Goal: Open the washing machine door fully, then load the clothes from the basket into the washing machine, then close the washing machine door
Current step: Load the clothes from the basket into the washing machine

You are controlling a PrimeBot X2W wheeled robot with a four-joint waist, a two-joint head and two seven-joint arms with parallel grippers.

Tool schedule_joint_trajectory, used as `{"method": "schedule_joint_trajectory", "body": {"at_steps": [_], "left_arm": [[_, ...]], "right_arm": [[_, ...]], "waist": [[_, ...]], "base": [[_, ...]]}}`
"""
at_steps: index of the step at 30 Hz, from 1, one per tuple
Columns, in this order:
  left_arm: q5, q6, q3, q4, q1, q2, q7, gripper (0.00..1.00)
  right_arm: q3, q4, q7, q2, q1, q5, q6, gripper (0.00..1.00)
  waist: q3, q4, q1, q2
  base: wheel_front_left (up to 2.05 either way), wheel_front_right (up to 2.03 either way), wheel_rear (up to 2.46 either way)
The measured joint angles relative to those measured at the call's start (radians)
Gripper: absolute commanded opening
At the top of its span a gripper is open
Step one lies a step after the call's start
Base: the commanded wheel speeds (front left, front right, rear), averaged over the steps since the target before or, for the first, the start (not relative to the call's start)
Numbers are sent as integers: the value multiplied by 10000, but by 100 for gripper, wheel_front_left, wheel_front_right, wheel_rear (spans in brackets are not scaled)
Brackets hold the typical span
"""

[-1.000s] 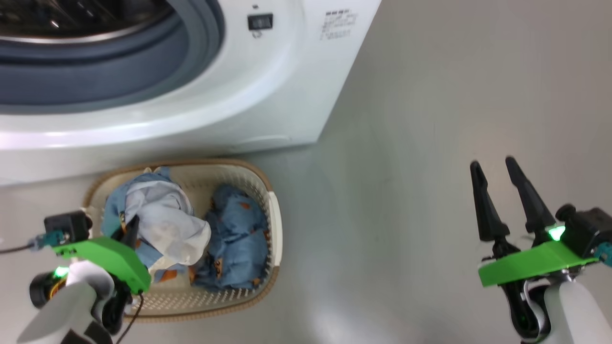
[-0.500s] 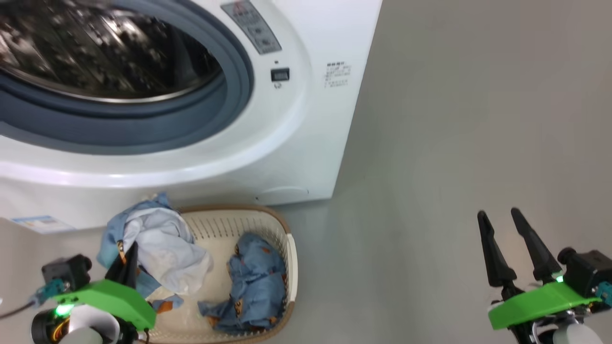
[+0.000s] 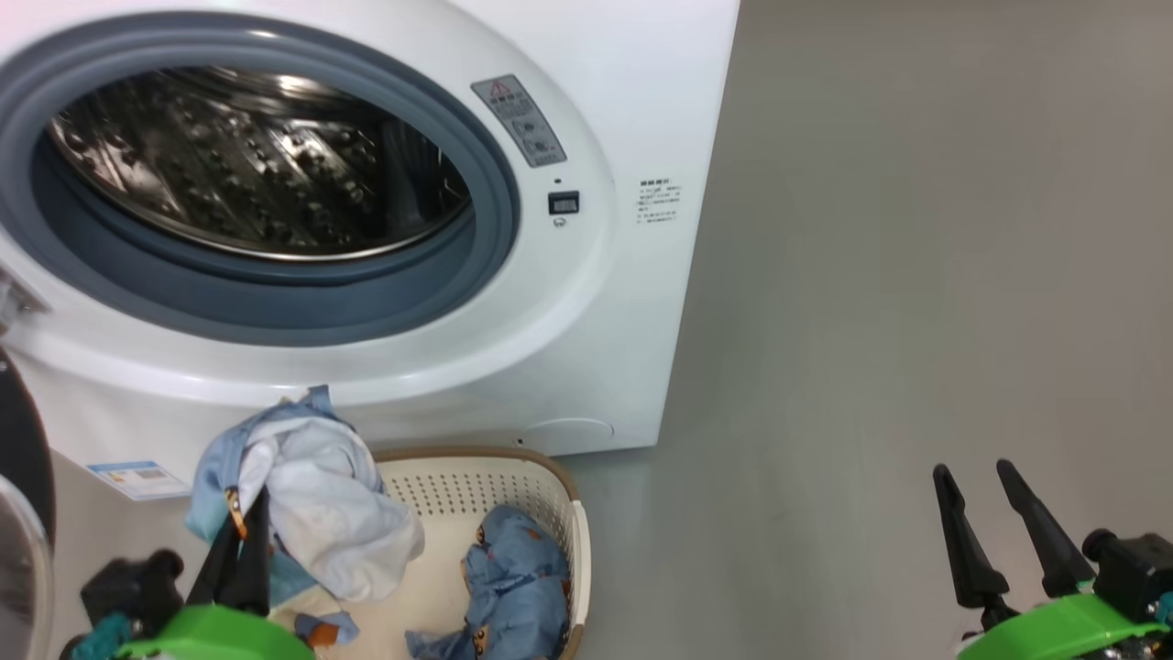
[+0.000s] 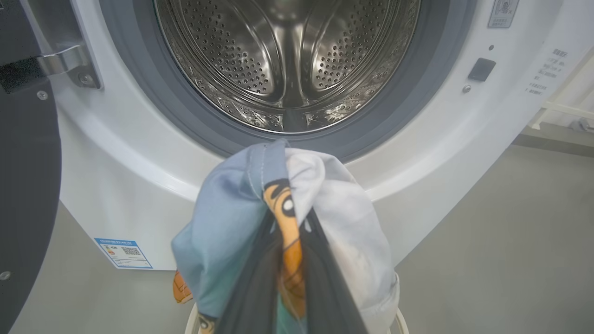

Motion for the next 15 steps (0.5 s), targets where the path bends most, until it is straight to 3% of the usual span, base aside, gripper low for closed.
{"method": "schedule_joint_trajectory", "body": {"at_steps": [15], "left_arm": [[767, 0, 918, -2487, 2036, -577, -29, 0]], "right_arm": [[-119, -13, 0, -42, 597, 84, 0, 100]], "waist": [[-509, 103, 0, 0]], "base": [[0, 0, 0]]}}
